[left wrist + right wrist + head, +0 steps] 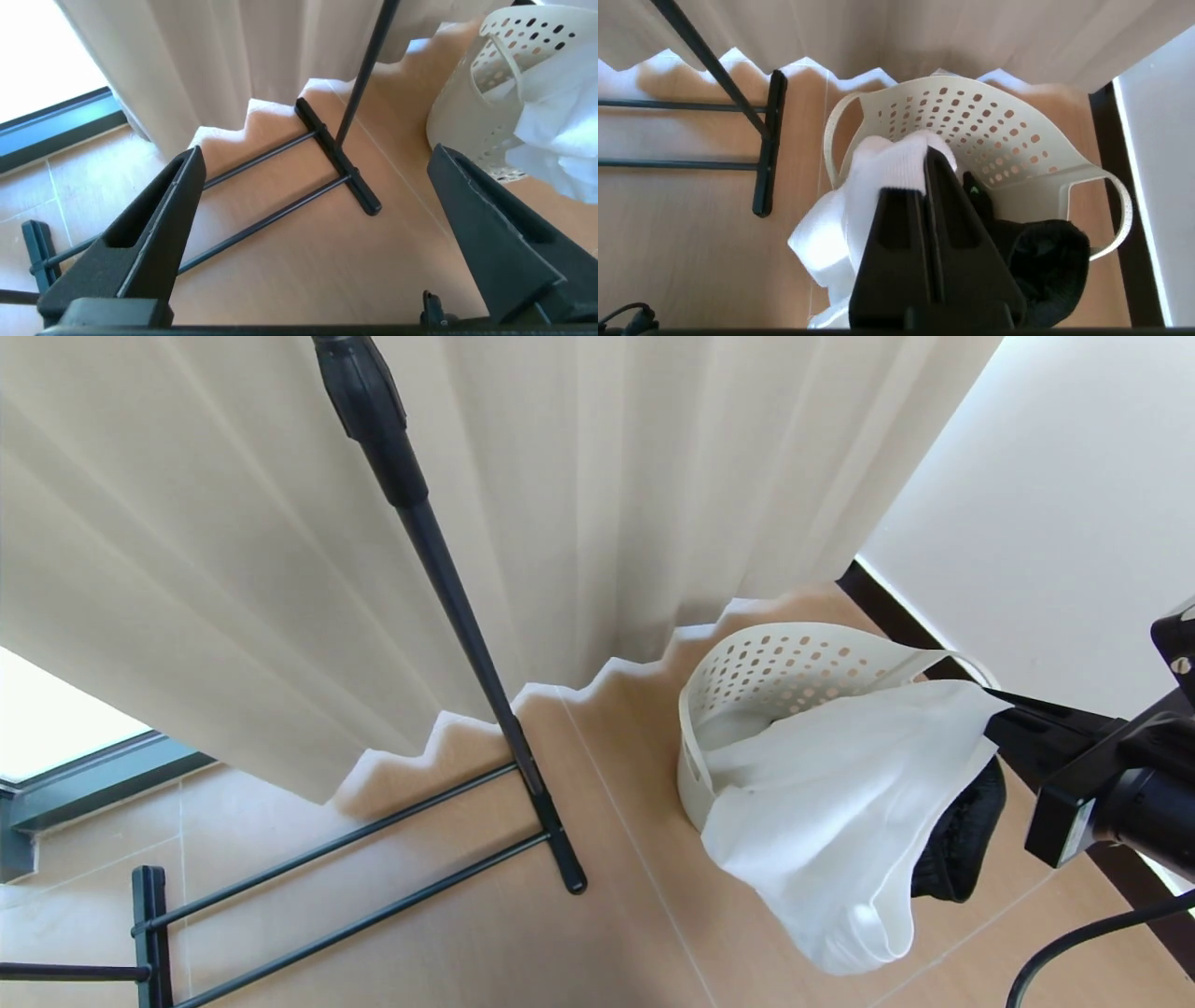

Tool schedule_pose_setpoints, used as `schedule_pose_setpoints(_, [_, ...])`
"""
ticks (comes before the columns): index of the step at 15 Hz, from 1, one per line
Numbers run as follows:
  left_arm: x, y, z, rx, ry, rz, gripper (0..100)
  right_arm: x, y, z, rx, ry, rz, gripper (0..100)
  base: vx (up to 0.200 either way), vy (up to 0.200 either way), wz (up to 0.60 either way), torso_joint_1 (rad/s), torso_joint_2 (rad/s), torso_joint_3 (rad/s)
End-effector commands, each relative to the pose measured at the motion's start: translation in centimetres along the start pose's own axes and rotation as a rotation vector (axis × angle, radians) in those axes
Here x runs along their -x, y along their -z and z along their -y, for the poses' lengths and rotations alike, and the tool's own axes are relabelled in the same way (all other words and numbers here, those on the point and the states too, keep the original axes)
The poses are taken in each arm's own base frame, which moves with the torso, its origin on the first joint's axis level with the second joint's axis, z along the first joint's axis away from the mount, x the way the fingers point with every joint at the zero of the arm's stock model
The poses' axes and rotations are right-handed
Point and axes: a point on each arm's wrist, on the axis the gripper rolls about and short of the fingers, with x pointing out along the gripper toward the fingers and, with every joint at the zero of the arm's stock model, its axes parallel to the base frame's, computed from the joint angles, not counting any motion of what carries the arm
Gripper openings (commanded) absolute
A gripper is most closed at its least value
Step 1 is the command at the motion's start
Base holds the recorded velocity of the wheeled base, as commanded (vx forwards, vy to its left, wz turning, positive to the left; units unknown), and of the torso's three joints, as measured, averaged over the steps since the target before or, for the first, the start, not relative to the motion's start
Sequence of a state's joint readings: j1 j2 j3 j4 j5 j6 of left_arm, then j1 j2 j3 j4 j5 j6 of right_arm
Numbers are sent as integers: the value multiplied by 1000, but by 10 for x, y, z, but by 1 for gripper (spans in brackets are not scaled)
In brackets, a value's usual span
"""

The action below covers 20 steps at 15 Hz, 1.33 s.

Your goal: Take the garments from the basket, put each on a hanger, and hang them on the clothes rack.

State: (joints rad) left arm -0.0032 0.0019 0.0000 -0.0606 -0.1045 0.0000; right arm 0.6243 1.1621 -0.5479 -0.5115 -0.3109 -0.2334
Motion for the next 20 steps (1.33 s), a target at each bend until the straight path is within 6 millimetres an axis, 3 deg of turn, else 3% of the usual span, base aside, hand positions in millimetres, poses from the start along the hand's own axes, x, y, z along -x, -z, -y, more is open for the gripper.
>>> schedule_pose_setpoints(1, [0,0,0,1,-2,1,100,0,0,0,-1,0,3,0,0,0,0,2,2,198])
schedule_pose_setpoints(12, [0,0,0,-2,0,1,100,1,5,-1,8,-18,-12,0,0,0,0,76,-390,-104])
schedule_pose_setpoints(20, [0,0,0,0,0,1,100,2,5,-1,6,-17,-8,0,0,0,0,23,-72,148])
